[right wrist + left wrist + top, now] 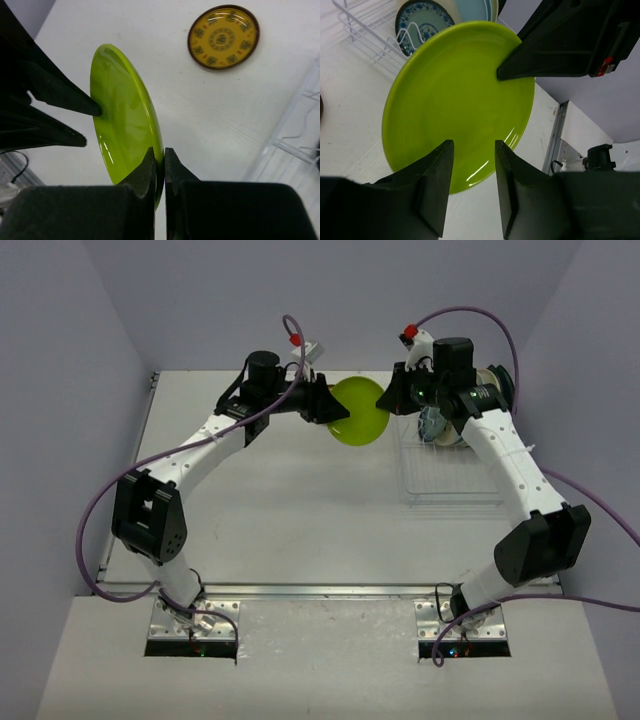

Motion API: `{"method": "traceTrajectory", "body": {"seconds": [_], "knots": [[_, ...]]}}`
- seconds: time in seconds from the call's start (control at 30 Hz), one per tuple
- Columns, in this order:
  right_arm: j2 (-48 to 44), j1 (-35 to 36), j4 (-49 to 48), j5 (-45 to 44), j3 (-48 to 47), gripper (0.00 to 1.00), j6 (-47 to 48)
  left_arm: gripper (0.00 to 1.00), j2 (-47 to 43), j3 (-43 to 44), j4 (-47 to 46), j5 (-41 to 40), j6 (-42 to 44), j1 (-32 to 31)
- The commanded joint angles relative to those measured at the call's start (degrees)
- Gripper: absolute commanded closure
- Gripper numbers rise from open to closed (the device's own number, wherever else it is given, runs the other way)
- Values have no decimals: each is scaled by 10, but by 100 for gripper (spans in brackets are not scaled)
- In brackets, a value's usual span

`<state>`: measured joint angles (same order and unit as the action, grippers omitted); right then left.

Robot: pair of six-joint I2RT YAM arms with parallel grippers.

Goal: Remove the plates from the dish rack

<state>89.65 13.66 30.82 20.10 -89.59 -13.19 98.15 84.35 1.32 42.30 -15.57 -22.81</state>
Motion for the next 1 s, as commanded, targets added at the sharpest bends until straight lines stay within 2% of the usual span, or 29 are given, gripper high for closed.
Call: {"method": "traceTrajectory", "body": {"seconds": [0.0,0.1,0.2,0.33,0.4,0.53,0.63,0.97], "knots": [[-13,-1,-55,93,16,100,-47,72,2,-8,-20,-16,-8,0],[-17,-1,-57,96,26,100,-48,81,12,-8,-8,-35,-10,1],[-22,-1,-60,84,39,100,-48,82,16,-16,6,-40,-11,2],[-30,-1,-56,25,47,100,-34,70,-16,-25,-4,-70,-2,1],[-32,0,-55,-4,50,100,-29,54,-30,-16,-2,-95,13,1],[-34,0,-55,4,51,100,-33,46,-46,-6,14,-115,31,8],[-35,-1,-57,20,56,100,-37,47,-44,0,24,-120,26,20],[-46,0,-77,83,66,100,-53,63,-14,17,56,-100,21,29]]}}
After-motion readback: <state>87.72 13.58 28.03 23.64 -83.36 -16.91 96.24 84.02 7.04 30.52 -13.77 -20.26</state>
